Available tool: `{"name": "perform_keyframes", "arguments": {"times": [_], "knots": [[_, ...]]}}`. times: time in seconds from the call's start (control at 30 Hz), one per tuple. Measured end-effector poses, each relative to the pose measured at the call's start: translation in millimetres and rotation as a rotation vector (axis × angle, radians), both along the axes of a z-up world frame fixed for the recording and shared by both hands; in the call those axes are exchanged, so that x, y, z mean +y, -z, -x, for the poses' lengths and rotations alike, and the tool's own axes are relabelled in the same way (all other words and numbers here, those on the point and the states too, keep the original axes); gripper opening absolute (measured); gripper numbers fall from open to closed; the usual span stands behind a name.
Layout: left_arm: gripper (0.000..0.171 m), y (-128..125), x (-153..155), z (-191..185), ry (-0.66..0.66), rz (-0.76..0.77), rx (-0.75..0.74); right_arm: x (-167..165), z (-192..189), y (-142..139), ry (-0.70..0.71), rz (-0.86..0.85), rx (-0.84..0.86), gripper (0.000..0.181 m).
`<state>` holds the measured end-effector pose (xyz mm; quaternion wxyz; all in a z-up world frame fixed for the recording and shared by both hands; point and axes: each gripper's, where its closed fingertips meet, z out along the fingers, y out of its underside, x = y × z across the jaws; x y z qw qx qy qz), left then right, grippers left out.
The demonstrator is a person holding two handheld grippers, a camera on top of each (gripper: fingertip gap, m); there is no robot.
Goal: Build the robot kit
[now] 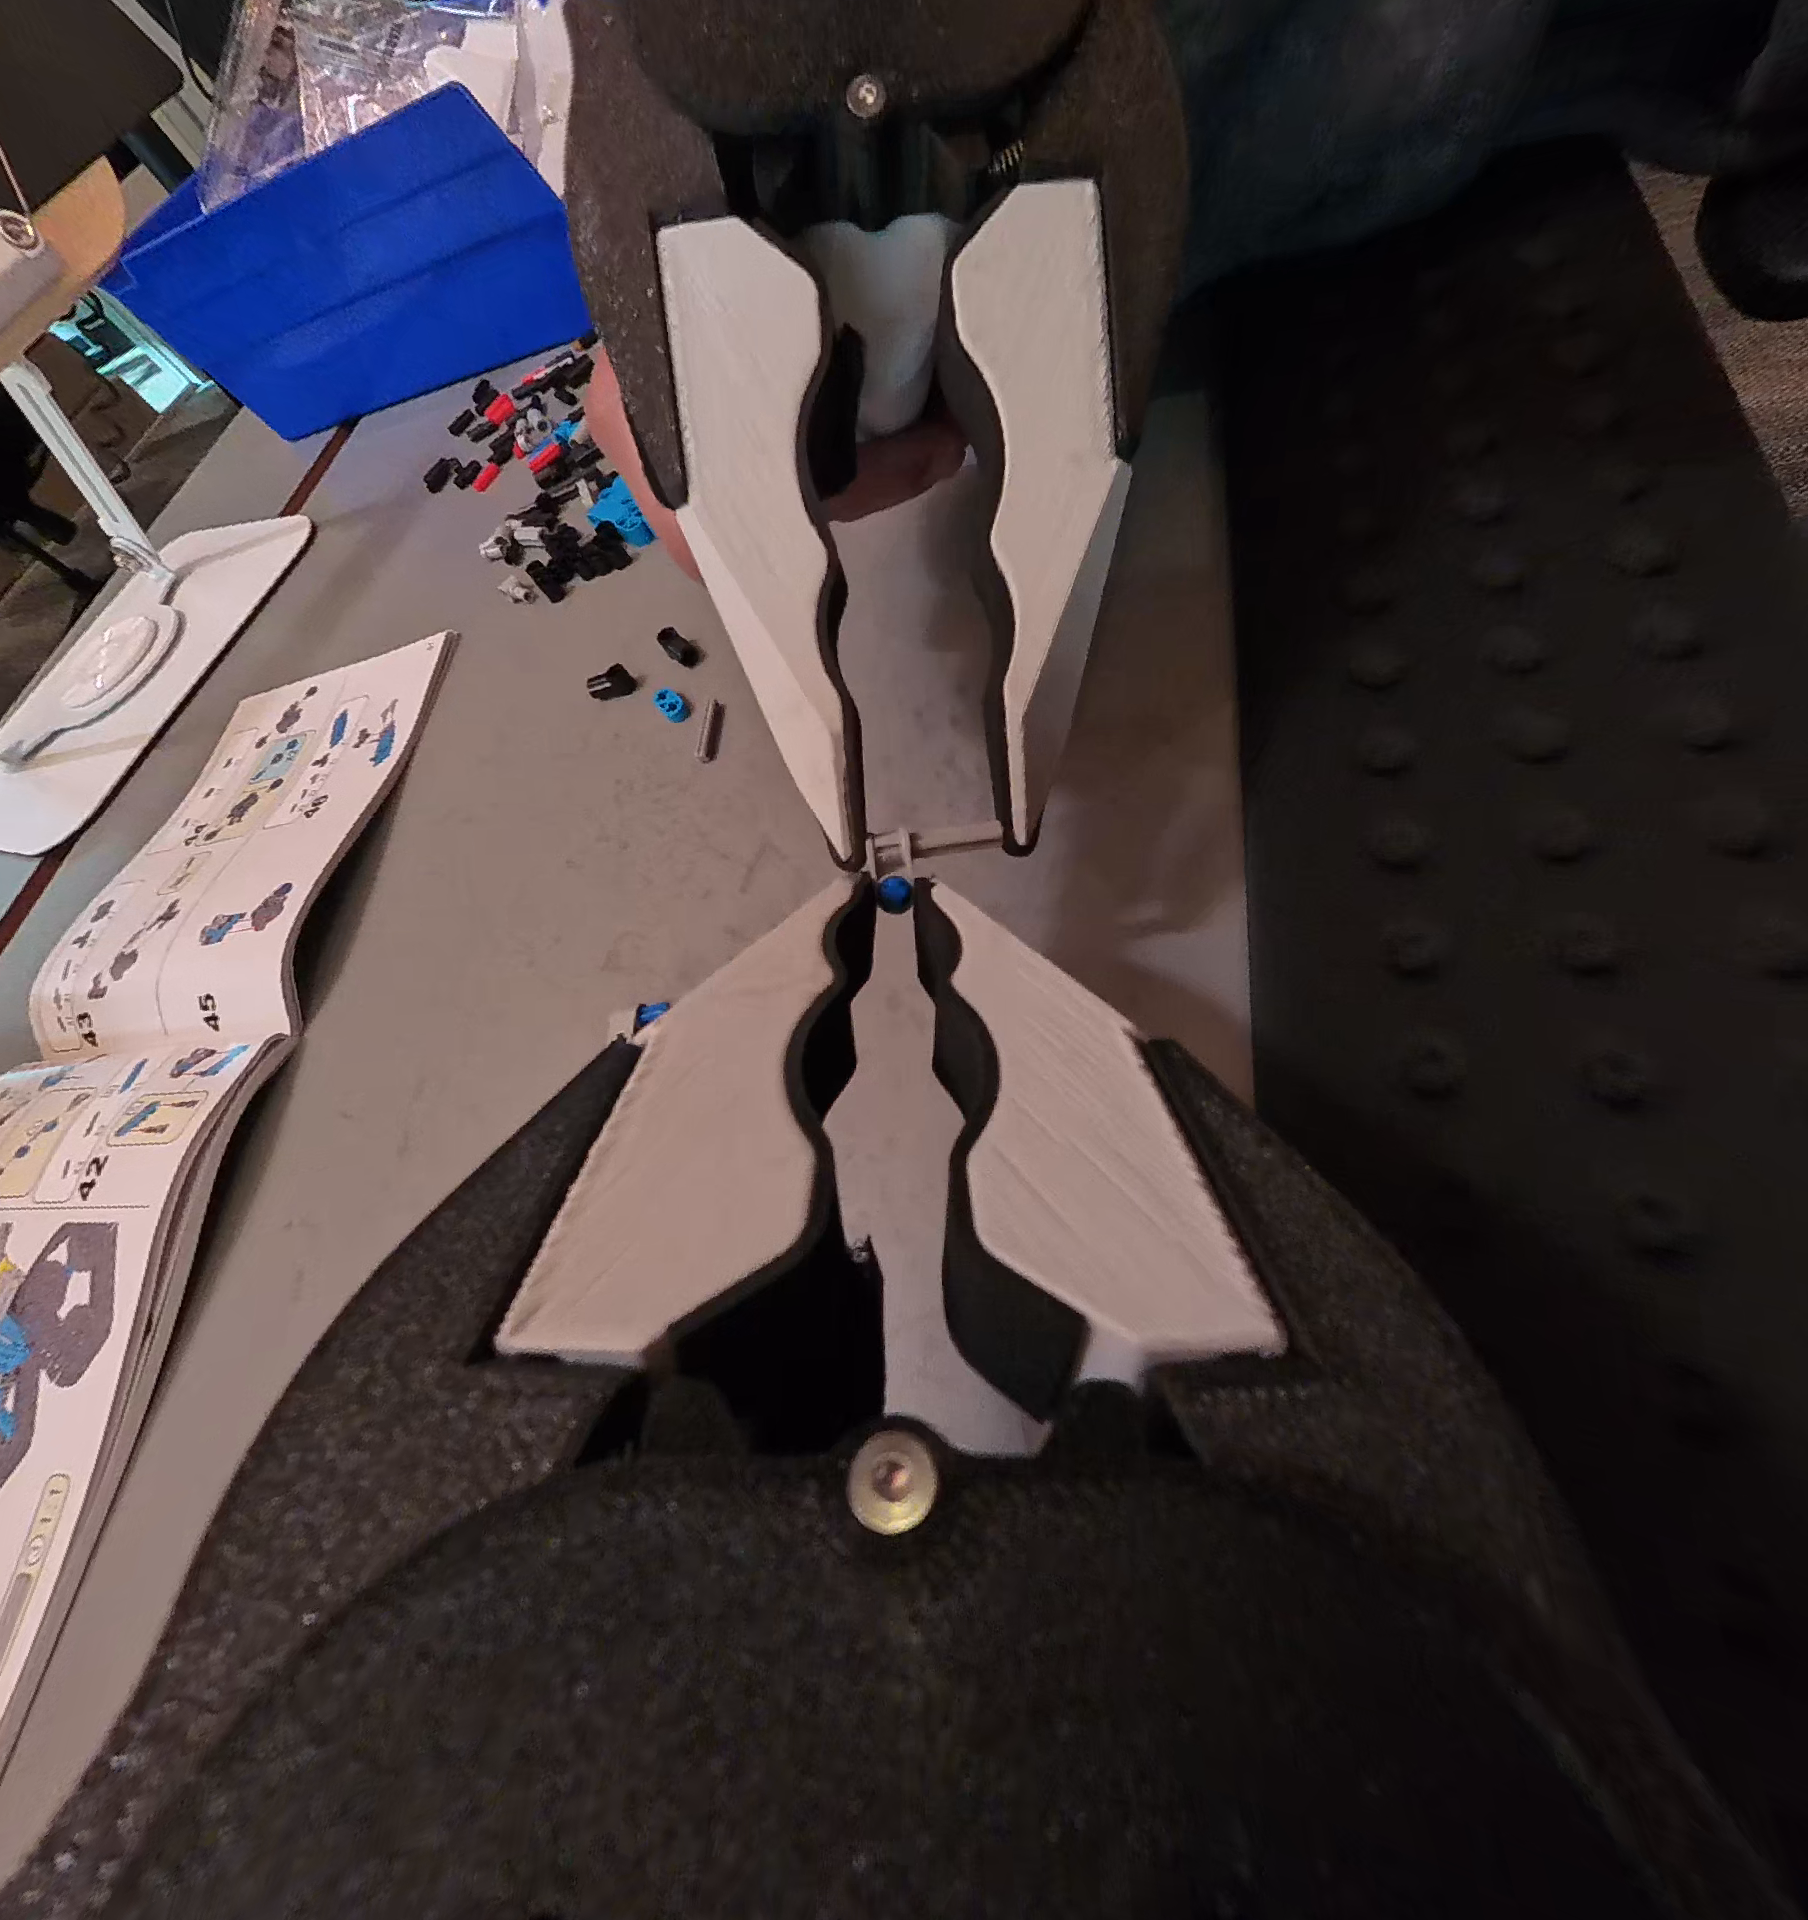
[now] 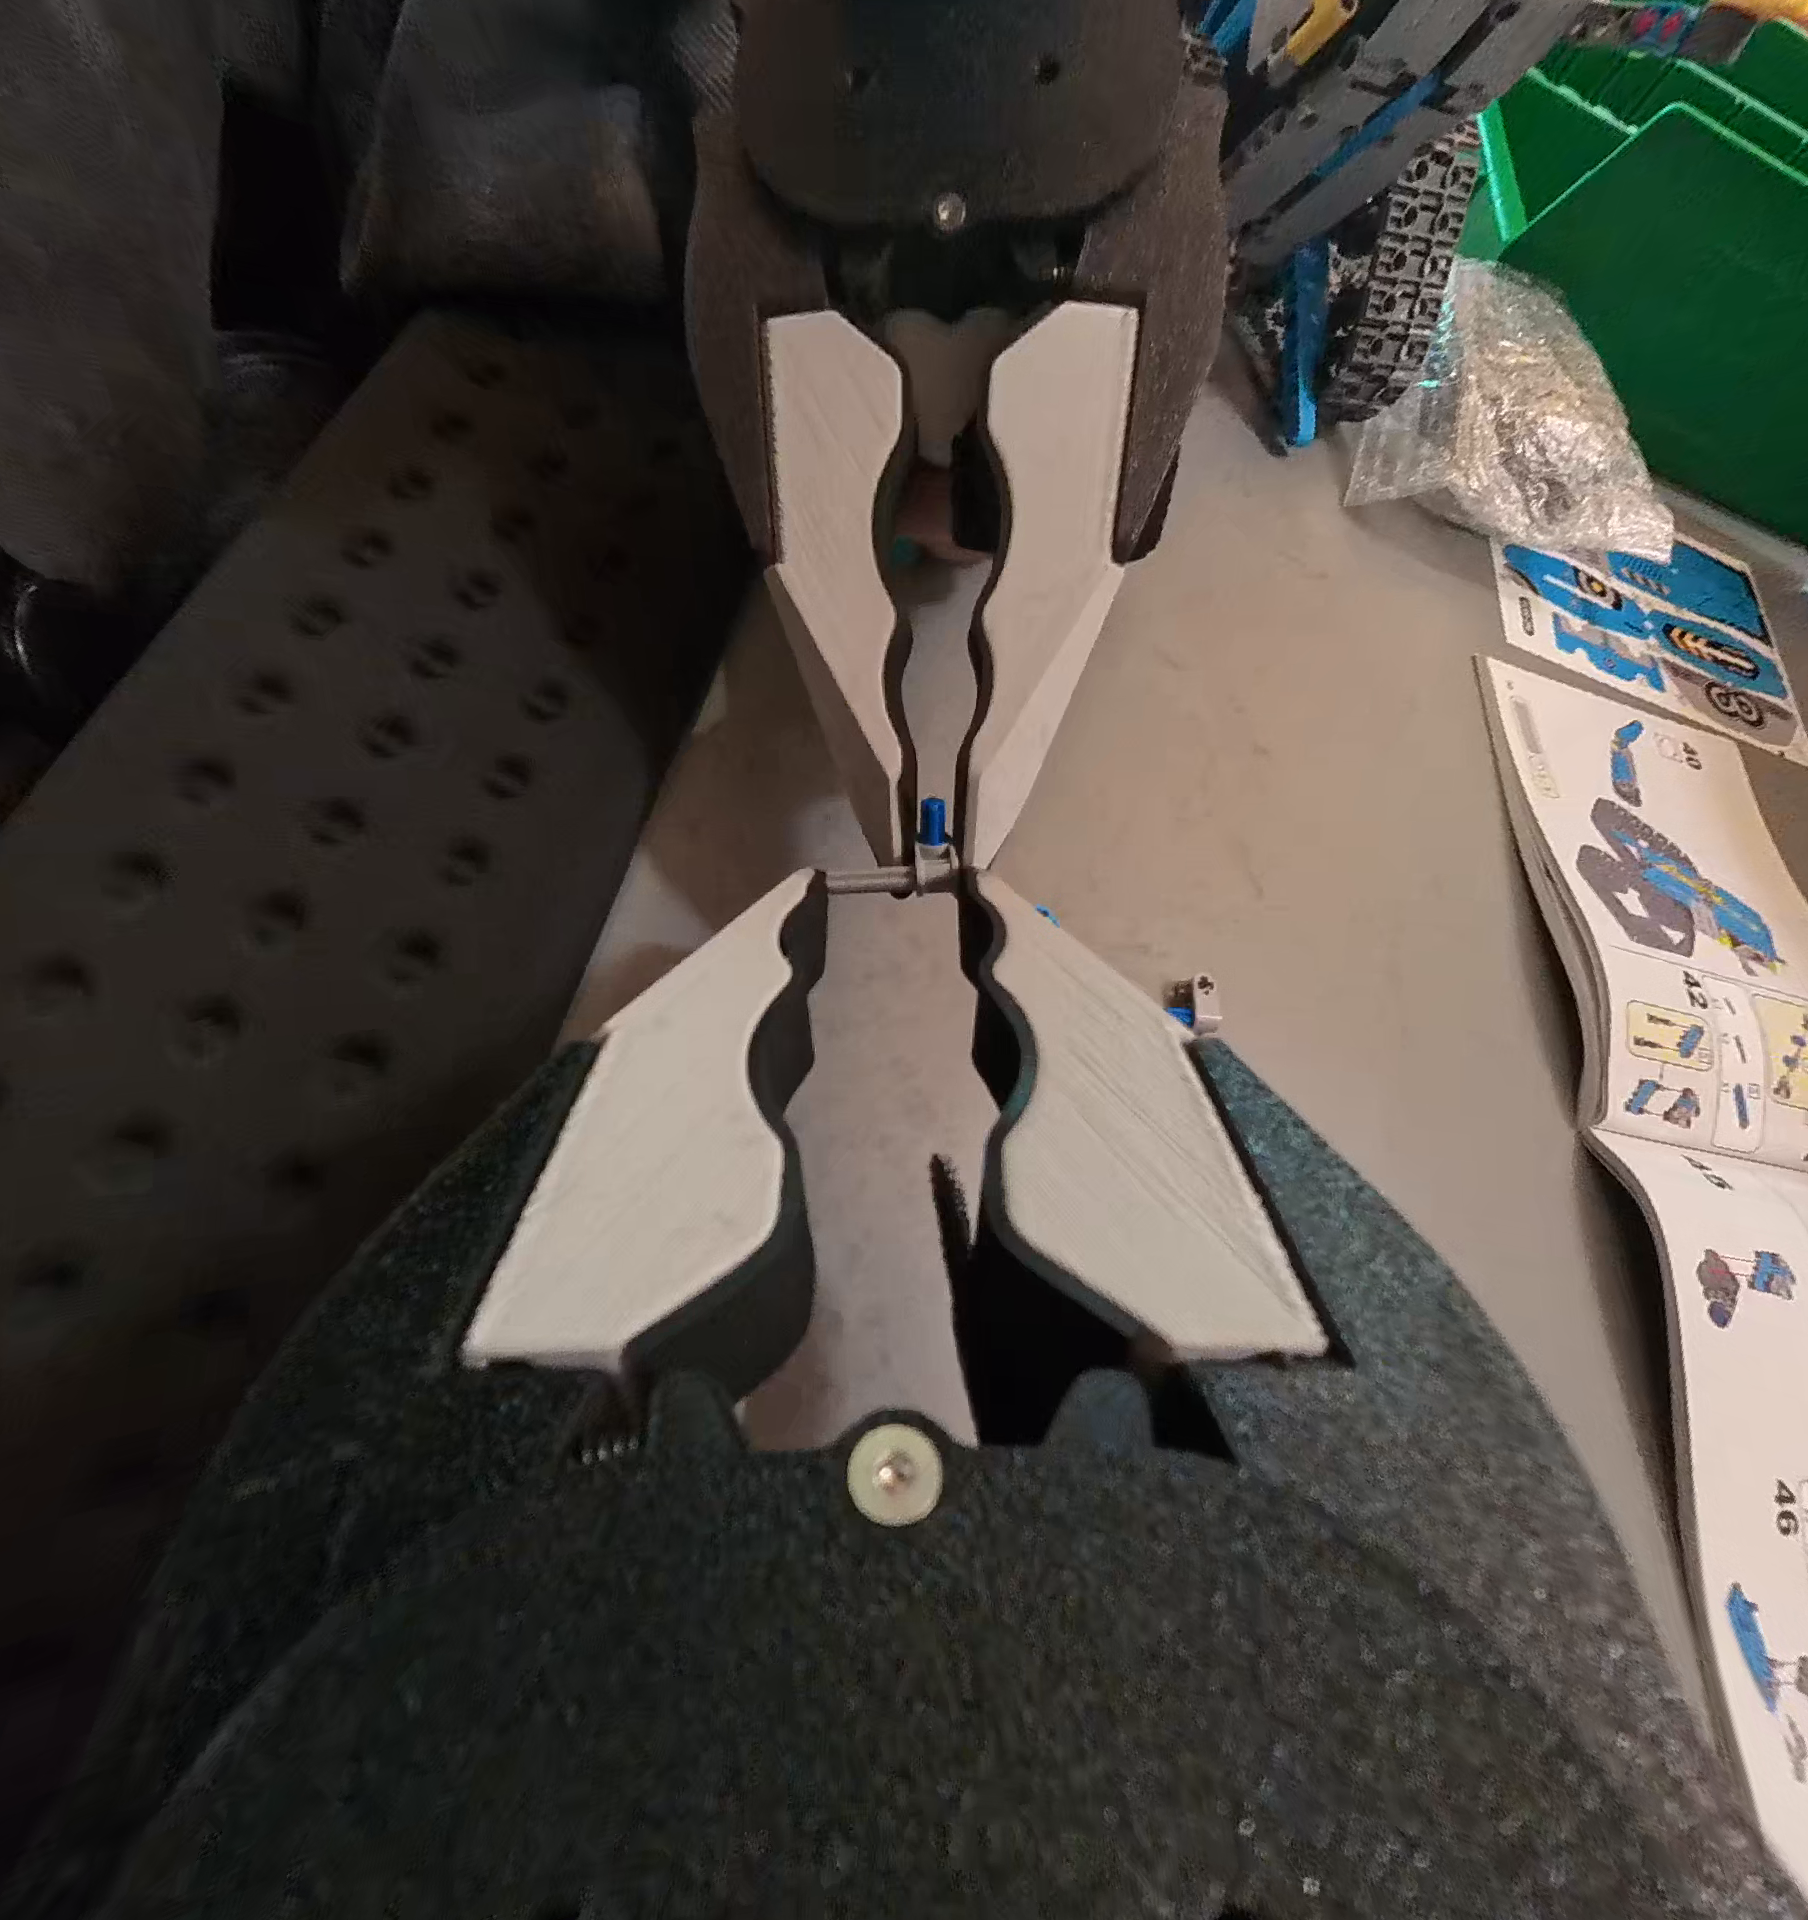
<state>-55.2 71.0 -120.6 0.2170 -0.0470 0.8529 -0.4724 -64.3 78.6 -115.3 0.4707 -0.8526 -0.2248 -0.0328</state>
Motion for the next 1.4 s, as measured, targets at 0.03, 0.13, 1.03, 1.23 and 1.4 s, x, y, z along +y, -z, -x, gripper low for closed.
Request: {"name": "perform_keyframes", "arguments": {"times": [0.03, 0.13, 1.03, 1.23, 1.4], "knots": [[0.006, 1, 0, -1, -0.006, -0.013, -0.006, 0, -1, 1, 0.003, 0.008, 0.008, 0.025], [0.006, 8, 1, -1, -0.021, -0.054, 0.006, 0, -1, 7, 0.003, 0.084, 0.063, 0.025], [0.006, -21, 41, -57, -0.433, -0.018, -0.141, 22, -43, -21, 0.224, -0.064, 0.165, 0.032], [0.007, -48, 52, -68, -0.579, 0.09, -0.192, 29, -59, -36, 0.314, -0.139, 0.351, 0.031], [0.007, -57, 59, -70, -0.639, 0.114, -0.234, 36, -52, -52, 0.27, -0.208, 0.445, 0.029]]}}
